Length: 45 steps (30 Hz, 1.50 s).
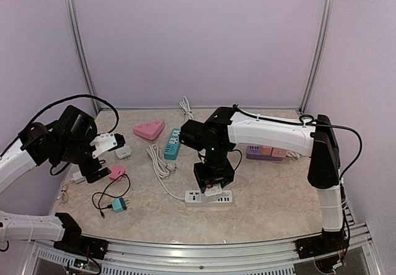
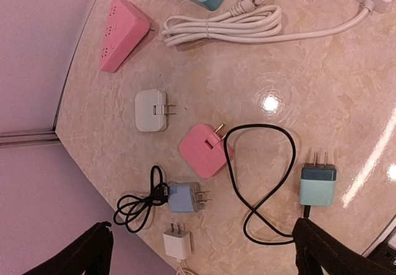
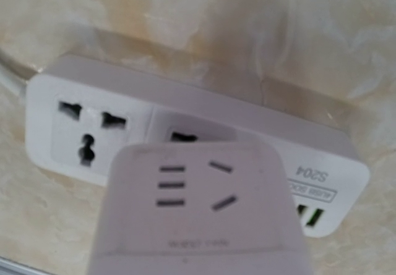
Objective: Insert the plug
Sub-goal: Insert the plug into the socket, then adjust the socket at the center of the board.
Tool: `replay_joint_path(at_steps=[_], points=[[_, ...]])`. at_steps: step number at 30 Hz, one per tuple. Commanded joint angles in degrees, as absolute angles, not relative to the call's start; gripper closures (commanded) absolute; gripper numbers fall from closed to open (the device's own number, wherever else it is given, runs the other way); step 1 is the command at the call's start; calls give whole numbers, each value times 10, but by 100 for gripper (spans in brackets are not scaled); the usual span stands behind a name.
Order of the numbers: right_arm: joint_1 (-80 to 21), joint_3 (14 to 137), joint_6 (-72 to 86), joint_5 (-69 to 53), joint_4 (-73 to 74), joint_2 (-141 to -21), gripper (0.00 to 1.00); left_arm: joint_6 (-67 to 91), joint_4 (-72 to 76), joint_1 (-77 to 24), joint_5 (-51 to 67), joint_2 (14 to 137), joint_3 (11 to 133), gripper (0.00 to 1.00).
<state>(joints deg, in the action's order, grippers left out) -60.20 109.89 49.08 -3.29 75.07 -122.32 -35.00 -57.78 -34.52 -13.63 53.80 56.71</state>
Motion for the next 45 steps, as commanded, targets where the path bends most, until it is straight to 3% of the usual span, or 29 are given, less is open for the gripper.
replay_joint_path(at_steps=[1, 4, 7, 14, 17, 20, 28, 40, 45], points=[[-598, 1054, 504, -8, 755, -1278, 100, -418, -501, -369, -99, 566, 536, 1], [-597, 1059, 512, 12, 776, -1267, 100, -503, -406, -400, -113, 608, 482, 1], [-597, 1053, 520, 21, 773, -1252, 100, -576, -318, -382, -56, 675, 466, 13], [-598, 1034, 526, 16, 739, -1235, 100, -564, -320, -279, 64, 870, 642, 35], [-598, 1023, 526, 21, 738, -1230, 100, -535, -358, -239, 140, 927, 722, 33], [-597, 1010, 526, 29, 733, -1223, 100, -504, -335, -239, 141, 972, 754, 26], [-596, 1006, 521, 20, 728, -1227, 100, -416, -299, -250, 6, 1126, 853, 30], [-596, 1024, 523, 24, 755, -1223, 100, -525, -295, -294, -34, 1107, 679, 40], [-596, 1025, 527, 25, 763, -1218, 100, -526, -343, -313, 11, 1074, 642, 41]])
